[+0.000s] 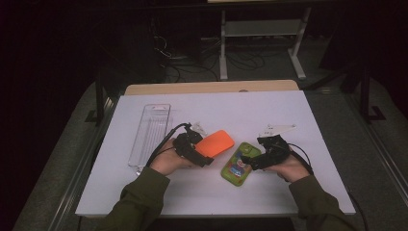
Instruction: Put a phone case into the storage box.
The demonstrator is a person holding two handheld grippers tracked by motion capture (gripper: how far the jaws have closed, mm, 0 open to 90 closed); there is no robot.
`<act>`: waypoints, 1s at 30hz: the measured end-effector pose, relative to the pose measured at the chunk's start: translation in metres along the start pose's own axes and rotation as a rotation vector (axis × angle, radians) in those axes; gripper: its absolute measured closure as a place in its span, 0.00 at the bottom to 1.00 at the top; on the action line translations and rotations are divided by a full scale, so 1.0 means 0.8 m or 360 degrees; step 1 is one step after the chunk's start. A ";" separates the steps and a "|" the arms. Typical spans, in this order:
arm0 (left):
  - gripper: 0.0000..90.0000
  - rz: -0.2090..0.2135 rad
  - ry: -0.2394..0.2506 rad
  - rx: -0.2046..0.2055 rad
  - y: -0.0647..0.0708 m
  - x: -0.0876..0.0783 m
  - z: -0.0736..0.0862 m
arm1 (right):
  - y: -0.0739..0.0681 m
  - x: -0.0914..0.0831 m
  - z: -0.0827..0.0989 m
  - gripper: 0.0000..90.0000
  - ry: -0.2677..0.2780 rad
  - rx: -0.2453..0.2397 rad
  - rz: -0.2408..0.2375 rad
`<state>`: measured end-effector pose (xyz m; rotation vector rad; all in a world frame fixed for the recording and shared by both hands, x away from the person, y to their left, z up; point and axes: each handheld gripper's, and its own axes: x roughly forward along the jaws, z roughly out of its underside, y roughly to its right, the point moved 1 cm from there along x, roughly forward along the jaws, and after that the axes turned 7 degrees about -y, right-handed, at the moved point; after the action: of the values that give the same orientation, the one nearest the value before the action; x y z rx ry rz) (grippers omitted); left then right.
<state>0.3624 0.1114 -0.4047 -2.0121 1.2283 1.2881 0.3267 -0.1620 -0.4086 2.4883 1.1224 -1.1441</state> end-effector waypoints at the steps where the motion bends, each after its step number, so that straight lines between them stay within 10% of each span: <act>1: 0.17 -0.0006 -0.0002 0.0001 -0.001 -0.001 0.000 | 0.000 0.000 0.001 0.02 0.0011 0.0012 -0.0002; 30: 0.17 0.0009 0.0027 -0.0017 -0.006 -0.008 0.000 | -0.005 0.015 0.003 0.01 0.0038 -0.0318 0.0301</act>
<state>0.3654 0.1162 -0.3993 -2.0321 1.2384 1.2855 0.3277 -0.1536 -0.4181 2.3986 0.9327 -0.9065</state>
